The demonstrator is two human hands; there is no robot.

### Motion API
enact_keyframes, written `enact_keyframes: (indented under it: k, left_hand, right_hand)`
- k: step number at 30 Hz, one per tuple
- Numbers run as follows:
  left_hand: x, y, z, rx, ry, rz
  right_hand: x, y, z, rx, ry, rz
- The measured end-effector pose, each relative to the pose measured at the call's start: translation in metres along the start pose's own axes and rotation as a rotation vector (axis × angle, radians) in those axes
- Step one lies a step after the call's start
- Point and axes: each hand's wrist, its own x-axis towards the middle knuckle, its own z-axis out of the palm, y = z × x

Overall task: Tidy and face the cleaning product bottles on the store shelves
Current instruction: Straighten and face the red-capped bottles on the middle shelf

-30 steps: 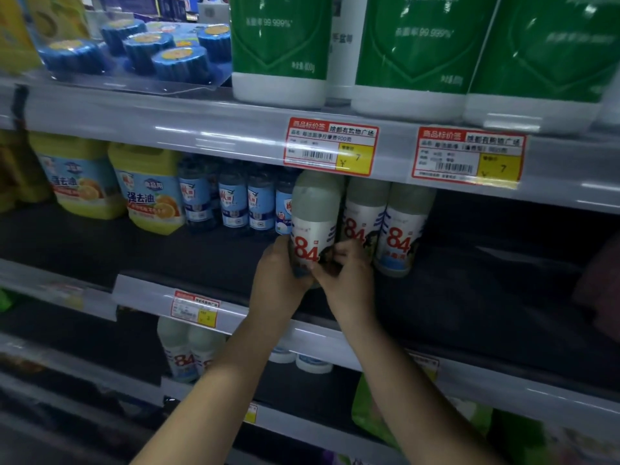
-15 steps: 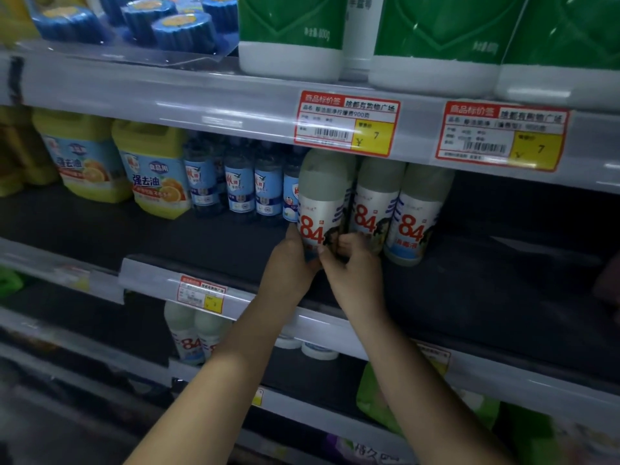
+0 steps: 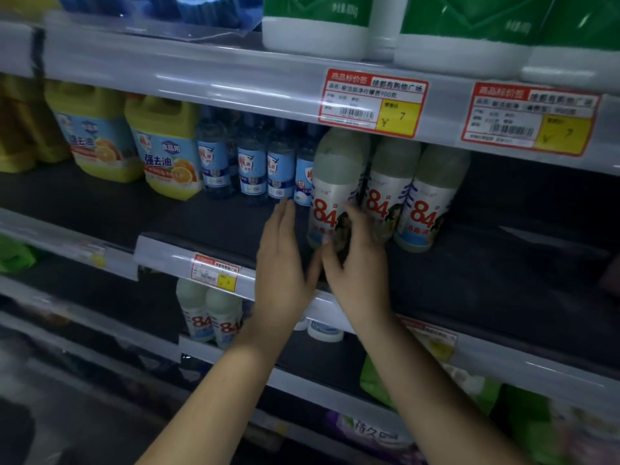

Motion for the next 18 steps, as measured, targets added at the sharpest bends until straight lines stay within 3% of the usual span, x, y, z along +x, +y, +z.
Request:
enact_keyframes:
  k: [4, 9, 15, 18]
  left_hand:
    - [-0.05, -0.027, -0.021, 0.016, 0.059, -0.006]
    - [-0.11, -0.066, -0.035, -0.043, 0.104, -0.376]
    - [-0.116, -0.117, -0.035, 0.014, 0.103, -0.585]
    - [-0.108, -0.131, -0.032, 0.038, 0.056, -0.644]
  right_hand:
    - [-0.041, -0.024, 0.016, 0.032, -0.039, -0.262]
    - [-0.098, -0.021, 0.056, -0.005, -0.266, -0.428]
    - [-0.109, 0.008, 0.122, 0.024, -0.631, -0.072]
    - [-0.099, 0.015, 0.146, 0.049, -0.649, 0.143]
